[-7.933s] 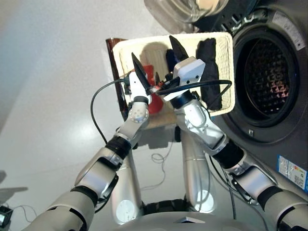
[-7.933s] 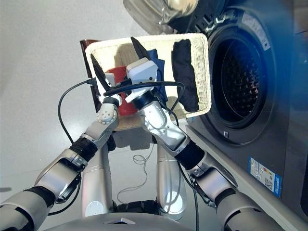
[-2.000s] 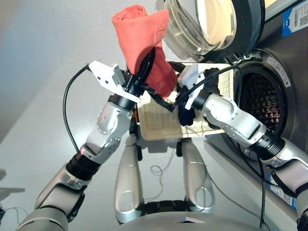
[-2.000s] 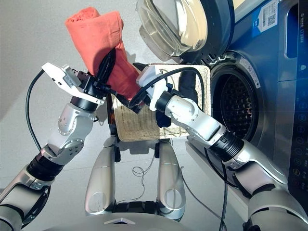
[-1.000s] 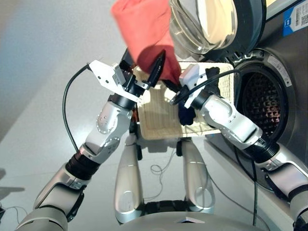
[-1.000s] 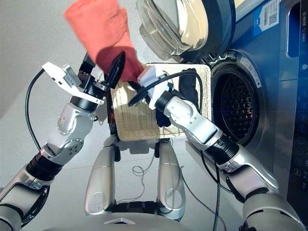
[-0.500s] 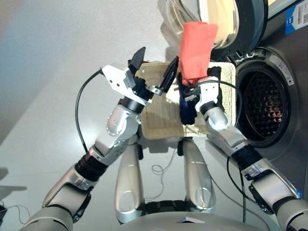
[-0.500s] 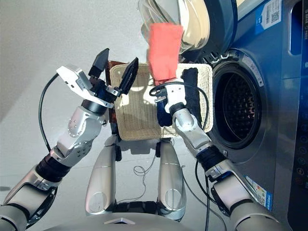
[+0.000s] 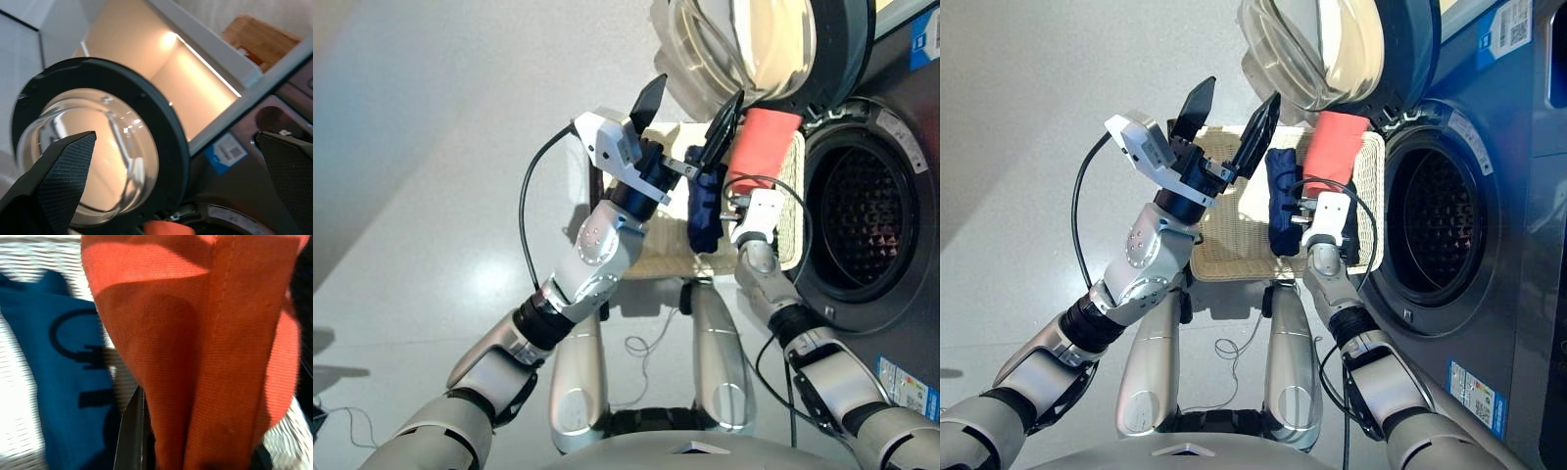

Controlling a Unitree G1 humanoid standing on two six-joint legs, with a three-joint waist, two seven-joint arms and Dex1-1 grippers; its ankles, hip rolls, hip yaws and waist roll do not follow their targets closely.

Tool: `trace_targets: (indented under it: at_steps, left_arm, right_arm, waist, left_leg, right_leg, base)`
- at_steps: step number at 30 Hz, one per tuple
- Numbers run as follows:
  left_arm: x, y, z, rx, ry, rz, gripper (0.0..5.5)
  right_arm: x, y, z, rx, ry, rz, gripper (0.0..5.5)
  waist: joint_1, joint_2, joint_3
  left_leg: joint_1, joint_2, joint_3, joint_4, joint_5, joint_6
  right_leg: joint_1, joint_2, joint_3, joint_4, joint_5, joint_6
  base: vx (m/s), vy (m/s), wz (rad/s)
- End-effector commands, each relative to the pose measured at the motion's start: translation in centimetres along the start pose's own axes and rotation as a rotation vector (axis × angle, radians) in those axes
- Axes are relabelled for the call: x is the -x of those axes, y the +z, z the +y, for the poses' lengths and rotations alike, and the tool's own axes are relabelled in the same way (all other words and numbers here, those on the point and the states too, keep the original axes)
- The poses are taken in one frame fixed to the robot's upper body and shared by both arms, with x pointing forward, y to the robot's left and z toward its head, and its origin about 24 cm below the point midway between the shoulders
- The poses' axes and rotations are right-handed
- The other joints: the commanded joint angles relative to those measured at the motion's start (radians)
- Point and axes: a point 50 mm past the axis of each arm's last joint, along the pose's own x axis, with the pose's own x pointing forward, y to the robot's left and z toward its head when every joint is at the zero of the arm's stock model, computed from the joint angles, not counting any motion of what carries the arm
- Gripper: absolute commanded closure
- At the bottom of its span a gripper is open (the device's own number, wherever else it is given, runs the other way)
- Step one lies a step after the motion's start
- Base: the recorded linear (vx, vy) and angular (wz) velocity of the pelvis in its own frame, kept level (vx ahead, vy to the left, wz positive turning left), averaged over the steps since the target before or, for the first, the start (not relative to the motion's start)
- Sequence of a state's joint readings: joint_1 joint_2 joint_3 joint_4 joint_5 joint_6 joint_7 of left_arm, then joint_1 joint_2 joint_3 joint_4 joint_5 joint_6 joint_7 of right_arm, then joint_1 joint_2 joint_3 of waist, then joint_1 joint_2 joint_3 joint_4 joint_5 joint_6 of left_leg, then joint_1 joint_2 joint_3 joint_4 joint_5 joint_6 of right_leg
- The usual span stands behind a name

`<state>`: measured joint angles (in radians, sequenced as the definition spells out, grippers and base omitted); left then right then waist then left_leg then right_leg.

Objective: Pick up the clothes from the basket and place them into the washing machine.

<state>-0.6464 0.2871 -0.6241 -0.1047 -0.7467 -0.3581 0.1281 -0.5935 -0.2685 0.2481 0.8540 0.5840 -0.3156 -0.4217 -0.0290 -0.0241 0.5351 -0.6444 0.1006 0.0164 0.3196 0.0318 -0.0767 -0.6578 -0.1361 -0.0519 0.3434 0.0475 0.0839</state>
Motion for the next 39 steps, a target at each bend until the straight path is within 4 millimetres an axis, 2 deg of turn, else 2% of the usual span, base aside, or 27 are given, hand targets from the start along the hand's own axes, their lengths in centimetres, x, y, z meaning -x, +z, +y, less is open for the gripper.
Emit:
trace_targets:
  at_steps: [1, 3, 4, 5, 7, 11, 12, 13, 16, 20, 21, 22, 24, 25, 26, 28, 29, 33, 39]
  left_arm:
    - [-1.0, 2.3, -2.0, 0.049, -0.074, -0.147, 0.00]
    - [-0.9, 2.2, -1.9, 0.074, -0.057, -0.142, 0.00]
    - [-1.0, 2.3, -2.0, 0.071, -0.061, -0.146, 0.00]
    - [-1.0, 2.2, -1.9, 0.080, -0.044, -0.141, 0.00]
    - [-1.0, 2.1, -2.0, 0.093, -0.036, -0.136, 0.00]
    - [-0.9, 2.0, -2.0, 0.108, -0.025, -0.131, 0.00]
    - [-0.9, 1.9, -2.0, 0.111, -0.023, -0.128, 0.00]
    - [-0.9, 2.1, -1.9, 0.103, -0.021, -0.134, 0.00]
    - [-0.9, 2.3, -1.8, 0.096, -0.018, -0.137, 0.00]
    - [-0.6, 3.0, -1.5, 0.100, -0.001, -0.159, 0.00]
    - [-0.5, 3.0, -1.4, 0.100, 0.005, -0.158, 0.00]
    - [-0.5, 3.1, -1.4, 0.099, 0.003, -0.161, 0.00]
    - [-0.2, 3.5, -1.2, 0.058, 0.006, -0.171, 0.00]
    - [-0.2, 3.5, -1.2, 0.057, 0.006, -0.171, 0.00]
    - [0.2, 3.7, -0.9, 0.048, 0.018, -0.173, 0.00]
    - [0.3, 3.9, -0.8, 0.044, 0.016, -0.176, 0.00]
    - [0.7, 3.9, -0.6, 0.040, 0.016, -0.169, 0.00]
    - [0.9, 4.5, -0.2, 0.023, 0.017, -0.180, 0.00]
    - [1.2, 4.8, 0.4, 0.002, 0.042, -0.182, 0.00]
  right_arm:
    - [-1.6, 3.8, -2.6, -0.209, -0.189, -0.141, 5.50]
    - [-2.0, 3.8, -4.3, -0.321, -0.301, -0.125, 5.50]
    - [-2.1, 4.0, -4.3, -0.325, -0.299, -0.130, 5.50]
    - [-2.4, 4.2, -5.4, -0.389, -0.374, -0.118, 5.50]
    - [-2.7, 4.7, -6.3, -0.434, -0.419, -0.119, 5.50]
    - [-3.3, 5.8, -7.8, -0.496, -0.488, -0.135, 5.50]
    - [-3.3, 5.7, -8.0, -0.495, -0.489, -0.133, 5.50]
    - [-3.6, 6.5, -9.0, -0.521, -0.531, -0.144, 5.50]
    - [-3.8, 7.3, -10.0, -0.540, -0.561, -0.162, 5.50]
    - [-4.1, 10.0, -12.6, -0.568, -0.635, -0.231, 5.50]
    - [-4.1, 10.6, -13.2, -0.562, -0.648, -0.252, 5.50]
    - [-4.2, 10.8, -13.2, -0.563, -0.647, -0.255, 5.50]
    - [-4.2, 12.5, -14.6, -0.521, -0.667, -0.301, 5.50]
    - [-4.2, 12.5, -14.6, -0.522, -0.666, -0.301, 5.50]
    - [-4.1, 14.2, -15.7, -0.494, -0.677, -0.351, 5.50]
    - [-4.1, 15.0, -16.1, -0.482, -0.683, -0.371, 5.50]
    - [-3.9, 16.4, -17.0, -0.493, -0.696, -0.411, 5.50]
    - [-3.6, 18.2, -18.3, -0.520, -0.714, -0.460, 5.50]
    - [-3.1, 19.8, -19.6, -0.570, -0.724, -0.514, 5.50]
  waist:
    - [-0.020, 0.049, -0.015]
    - [-0.019, 0.049, -0.015]
    - [-0.019, 0.050, -0.015]
    - [-0.016, 0.050, -0.015]
    - [-0.015, 0.050, -0.015]
    - [-0.013, 0.052, -0.015]
    - [-0.012, 0.053, -0.015]
    - [-0.008, 0.053, -0.015]
    - [-0.006, 0.056, -0.015]
    - [-0.004, 0.058, -0.015]
    - [-0.005, 0.059, -0.015]
    - [-0.005, 0.060, -0.015]
    - [-0.006, 0.060, -0.015]
    - [-0.007, 0.060, -0.015]
    - [-0.006, 0.059, -0.015]
    - [-0.007, 0.061, -0.015]
    - [-0.007, 0.061, -0.015]
    - [-0.010, 0.054, -0.015]
    - [-0.014, 0.048, -0.015]
  left_leg:
    - [-0.023, 0.006, 0.026, 0.040, -0.019, -0.036]
    - [-0.037, 0.007, 0.020, 0.066, -0.036, -0.038]
    - [-0.046, 0.007, 0.019, 0.064, -0.027, -0.038]
    - [-0.065, 0.007, 0.014, 0.087, -0.037, -0.039]
    - [-0.094, 0.007, 0.008, 0.108, -0.043, -0.041]
    - [-0.146, 0.006, 0.004, 0.140, -0.051, -0.040]
    - [-0.143, 0.006, 0.004, 0.151, -0.065, -0.041]
    - [-0.170, 0.005, 0.001, 0.156, -0.056, -0.041]
    - [-0.198, 0.004, -0.002, 0.178, -0.065, -0.040]
    - [-0.279, 0.003, -0.014, 0.242, -0.083, -0.039]
    - [-0.293, 0.004, -0.017, 0.268, -0.102, -0.039]
    - [-0.301, 0.004, -0.017, 0.273, -0.103, -0.039]
    - [-0.349, 0.007, -0.019, 0.316, -0.116, -0.040]
    - [-0.351, 0.007, -0.019, 0.318, -0.117, -0.040]
    - [-0.383, 0.011, -0.019, 0.340, -0.123, -0.040]
    - [-0.402, 0.014, -0.021, 0.355, -0.128, -0.040]
    - [-0.423, 0.016, -0.020, 0.370, -0.131, -0.040]
    - [-0.452, 0.021, -0.020, 0.390, -0.140, -0.043]
    - [-0.461, 0.024, -0.021, 0.390, -0.142, -0.046]
  right_leg:
    - [-0.031, -0.010, 0.055, 0.067, -0.094, 0.038]
    - [-0.042, -0.008, 0.052, 0.095, -0.115, 0.035]
    - [-0.051, -0.007, 0.052, 0.092, -0.107, 0.034]
    - [-0.069, -0.007, 0.050, 0.120, -0.121, 0.030]
    - [-0.097, -0.009, 0.049, 0.144, -0.125, 0.029]
    - [-0.148, -0.007, 0.051, 0.180, -0.135, 0.026]
    - [-0.144, -0.008, 0.051, 0.191, -0.148, 0.026]
    - [-0.171, -0.007, 0.051, 0.198, -0.139, 0.025]
    - [-0.200, -0.007, 0.050, 0.223, -0.151, 0.024]
    - [-0.285, -0.004, 0.060, 0.295, -0.170, 0.020]
    - [-0.302, -0.004, 0.061, 0.324, -0.190, 0.020]
    - [-0.309, -0.004, 0.062, 0.329, -0.191, 0.019]
    - [-0.362, -0.003, 0.066, 0.375, -0.203, 0.016]
    - [-0.364, -0.003, 0.066, 0.377, -0.204, 0.017]
    - [-0.401, -0.004, 0.064, 0.403, -0.208, 0.017]
    - [-0.423, -0.001, 0.067, 0.420, -0.213, 0.019]
    - [-0.447, 0.003, 0.068, 0.437, -0.218, 0.018]
    - [-0.480, 0.009, 0.071, 0.451, -0.225, 0.016]
    - [-0.495, 0.011, 0.072, 0.454, -0.226, 0.016]
  base:
    - [0.000, 0.000, 0.000]
    - [0.000, 0.000, 0.000]
    - [0.000, 0.000, 0.000]
    - [0.000, 0.000, 0.000]
    - [0.000, 0.000, 0.000]
    - [0.000, 0.000, 0.000]
    - [0.000, 0.000, 0.000]
    - [0.000, 0.000, 0.000]
    - [0.000, 0.000, 0.000]
    - [0.000, 0.000, 0.000]
    - [0.000, 0.000, 0.000]
    - [0.000, 0.000, 0.000]
    - [0.000, 0.000, 0.000]
    - [0.000, 0.000, 0.000]
    - [0.000, 0.000, 0.000]
    - [0.000, 0.000, 0.000]
    - [0.000, 0.000, 0.000]
    - [0.000, 0.000, 0.000]
    - [0.000, 0.000, 0.000]
